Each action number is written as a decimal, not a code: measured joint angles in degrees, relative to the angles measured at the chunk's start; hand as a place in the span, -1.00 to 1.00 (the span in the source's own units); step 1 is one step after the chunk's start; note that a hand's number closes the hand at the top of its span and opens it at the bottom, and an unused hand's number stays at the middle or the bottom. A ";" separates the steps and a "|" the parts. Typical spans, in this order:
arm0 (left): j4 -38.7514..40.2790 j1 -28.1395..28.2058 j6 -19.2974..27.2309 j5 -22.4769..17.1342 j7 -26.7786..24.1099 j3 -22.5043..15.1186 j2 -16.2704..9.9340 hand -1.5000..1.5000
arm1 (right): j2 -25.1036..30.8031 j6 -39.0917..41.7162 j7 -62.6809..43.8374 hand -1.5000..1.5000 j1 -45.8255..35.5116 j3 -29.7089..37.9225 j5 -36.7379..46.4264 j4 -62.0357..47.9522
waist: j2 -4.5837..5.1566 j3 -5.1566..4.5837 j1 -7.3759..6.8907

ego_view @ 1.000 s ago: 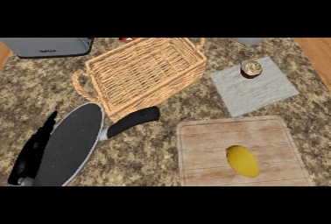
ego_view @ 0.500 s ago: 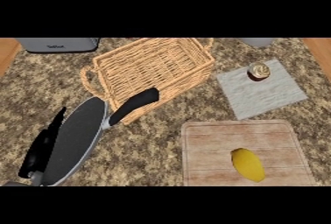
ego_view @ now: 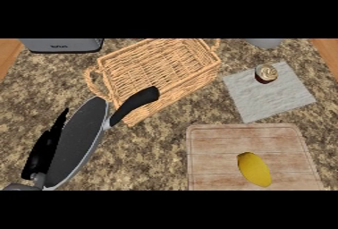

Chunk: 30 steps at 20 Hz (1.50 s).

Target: Pick the lemon from the cutting board and place it in the basket

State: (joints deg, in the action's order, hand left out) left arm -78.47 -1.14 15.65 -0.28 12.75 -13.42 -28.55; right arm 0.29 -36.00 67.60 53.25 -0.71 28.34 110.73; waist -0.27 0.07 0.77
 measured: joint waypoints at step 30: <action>-1.83 0.20 -4.63 4.64 1.40 4.35 3.38 0.00 | 3.10 -8.72 -12.33 -1.00 -13.75 -2.28 18.22 -8.89 | -0.19 -1.41 -0.20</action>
State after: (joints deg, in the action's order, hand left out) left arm -80.30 -0.94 11.02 4.36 14.14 -9.08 -25.17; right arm 3.39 -44.72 55.26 39.50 -2.99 46.57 101.85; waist -0.46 -1.34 0.57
